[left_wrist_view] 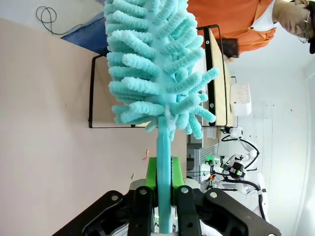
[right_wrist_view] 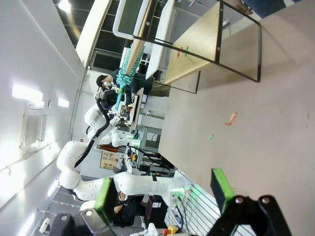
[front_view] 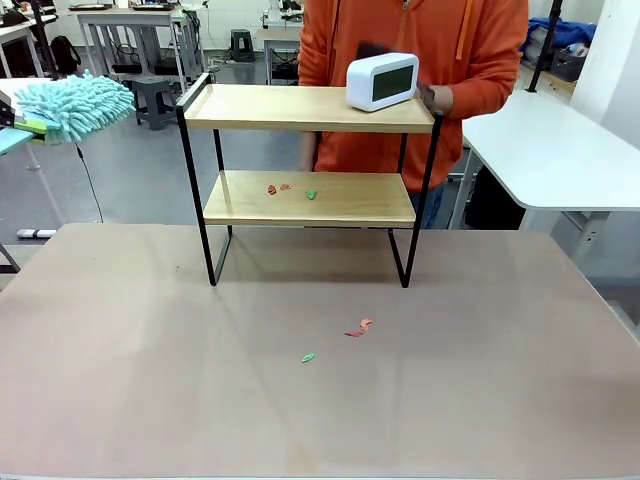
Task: Clean the shelf.
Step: Clean the remaining tier of the Shelf with the Duster once objects are removed.
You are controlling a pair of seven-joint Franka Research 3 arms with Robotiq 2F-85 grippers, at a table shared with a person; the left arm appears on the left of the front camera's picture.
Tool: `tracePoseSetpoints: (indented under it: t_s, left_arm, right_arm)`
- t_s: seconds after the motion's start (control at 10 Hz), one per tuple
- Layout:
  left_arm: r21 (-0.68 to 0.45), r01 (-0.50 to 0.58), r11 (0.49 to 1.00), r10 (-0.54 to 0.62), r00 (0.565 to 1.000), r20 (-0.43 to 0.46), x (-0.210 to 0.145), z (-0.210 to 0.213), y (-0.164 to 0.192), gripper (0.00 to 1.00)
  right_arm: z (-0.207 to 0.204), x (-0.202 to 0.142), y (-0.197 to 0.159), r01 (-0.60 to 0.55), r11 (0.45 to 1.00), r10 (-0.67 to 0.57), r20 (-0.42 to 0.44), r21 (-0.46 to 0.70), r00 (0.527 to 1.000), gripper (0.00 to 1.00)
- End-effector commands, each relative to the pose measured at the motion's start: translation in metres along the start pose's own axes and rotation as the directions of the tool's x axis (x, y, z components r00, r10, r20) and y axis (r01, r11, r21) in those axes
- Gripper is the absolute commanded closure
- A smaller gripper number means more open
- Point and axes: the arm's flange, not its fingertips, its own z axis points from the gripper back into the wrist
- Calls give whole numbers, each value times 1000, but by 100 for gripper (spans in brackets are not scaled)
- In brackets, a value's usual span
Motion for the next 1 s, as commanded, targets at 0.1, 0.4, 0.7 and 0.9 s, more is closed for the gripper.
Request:
tracePoseSetpoints:
  t_s: [0.1,0.4,0.7,0.9]
  left_arm:
    - [-41,69,997,-74,990,-121,-6,3,-11,87]
    - [-120,221,968,-246,931,-269,-39,49,-14,87]
    - [-187,284,940,-328,904,-276,-76,110,-2,87]
    - [-280,367,887,-460,758,-463,-96,131,12,87]
  right_arm:
    - [0,3,1,-28,999,28,15,18,999,0]
    - [0,3,1,-28,999,28,15,18,999,0]
    - [0,3,1,-28,999,28,15,18,999,0]
    - [0,3,1,-28,999,28,15,18,999,0]
